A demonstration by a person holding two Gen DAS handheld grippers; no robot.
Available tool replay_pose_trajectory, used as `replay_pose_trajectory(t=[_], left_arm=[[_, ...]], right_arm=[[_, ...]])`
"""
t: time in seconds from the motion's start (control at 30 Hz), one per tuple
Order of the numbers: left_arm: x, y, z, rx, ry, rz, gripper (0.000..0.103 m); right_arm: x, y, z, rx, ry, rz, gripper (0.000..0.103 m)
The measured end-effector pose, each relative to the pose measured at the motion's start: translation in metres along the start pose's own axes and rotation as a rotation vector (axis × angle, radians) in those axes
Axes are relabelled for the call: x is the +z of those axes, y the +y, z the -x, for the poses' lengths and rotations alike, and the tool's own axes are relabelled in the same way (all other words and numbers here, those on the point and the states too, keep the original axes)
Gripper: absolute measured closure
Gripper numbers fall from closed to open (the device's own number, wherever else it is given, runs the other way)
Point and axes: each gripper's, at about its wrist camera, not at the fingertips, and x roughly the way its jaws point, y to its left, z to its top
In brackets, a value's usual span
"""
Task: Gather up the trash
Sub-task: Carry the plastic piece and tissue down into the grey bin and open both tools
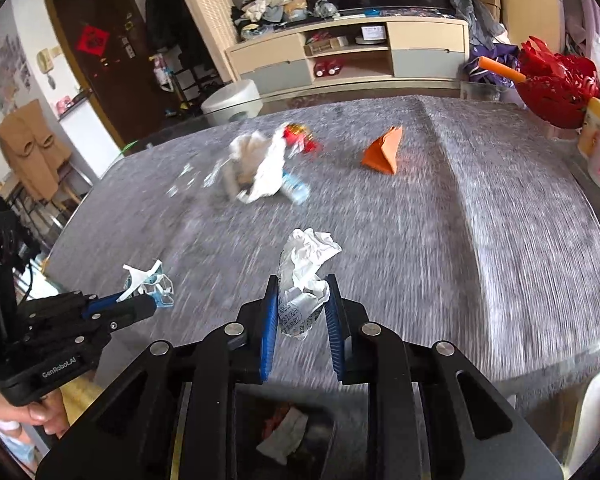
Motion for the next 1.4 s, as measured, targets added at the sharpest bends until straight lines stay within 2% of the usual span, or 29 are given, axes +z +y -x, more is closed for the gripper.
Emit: replay_pose_trajectory(t=[0.07, 0.37, 0.67, 0.9, 1.17, 1.2, 1.23, 1.3, 1.37, 1.4], left_arm=[[-0.018, -0.001, 0.01, -0.034, 0.002, 0.008, 0.091], [-0.09, -0.001, 0.024, -0.034, 0.073, 0.028, 0.091], [-0.146, -0.01, -0.004, -0.04, 0.195, 0.044, 0.091], [-0.171, -0.013, -0.034, -0.023, 0.288, 0.033, 0.091], [-0.181, -0.014, -0.05, 0.0, 0.336, 0.015, 0.09], [-0.181, -0.013, -0.052, -0.001, 0.339, 0.015, 0.089], [-0.182, -0.013, -0.054, 0.001, 0.343, 0.017, 0.081], [-0.182, -0.012, -0.056, 0.002, 0.347, 0.02, 0.073], [-0.182, -0.011, -0.057, 0.006, 0.349, 0.021, 0.068], [-0.181, -0.011, -0.057, 0.008, 0.349, 0.02, 0.064]], right_arm=[[-0.014, 0.007, 0.006, 0.011, 0.011, 0.004, 0.08], [-0.083, 0.027, 0.01, 0.026, 0.091, -0.001, 0.079], [-0.137, 0.023, -0.015, 0.042, 0.206, -0.03, 0.079], [-0.162, 0.019, -0.041, 0.045, 0.298, -0.04, 0.079], [-0.174, 0.018, -0.059, 0.043, 0.353, -0.05, 0.078], [-0.174, 0.019, -0.06, 0.047, 0.357, -0.049, 0.077], [-0.174, 0.019, -0.061, 0.06, 0.359, -0.052, 0.077], [-0.174, 0.019, -0.063, 0.069, 0.362, -0.057, 0.075], [-0.173, 0.018, -0.063, 0.07, 0.361, -0.069, 0.065], [-0.173, 0.017, -0.063, 0.07, 0.36, -0.075, 0.054]])
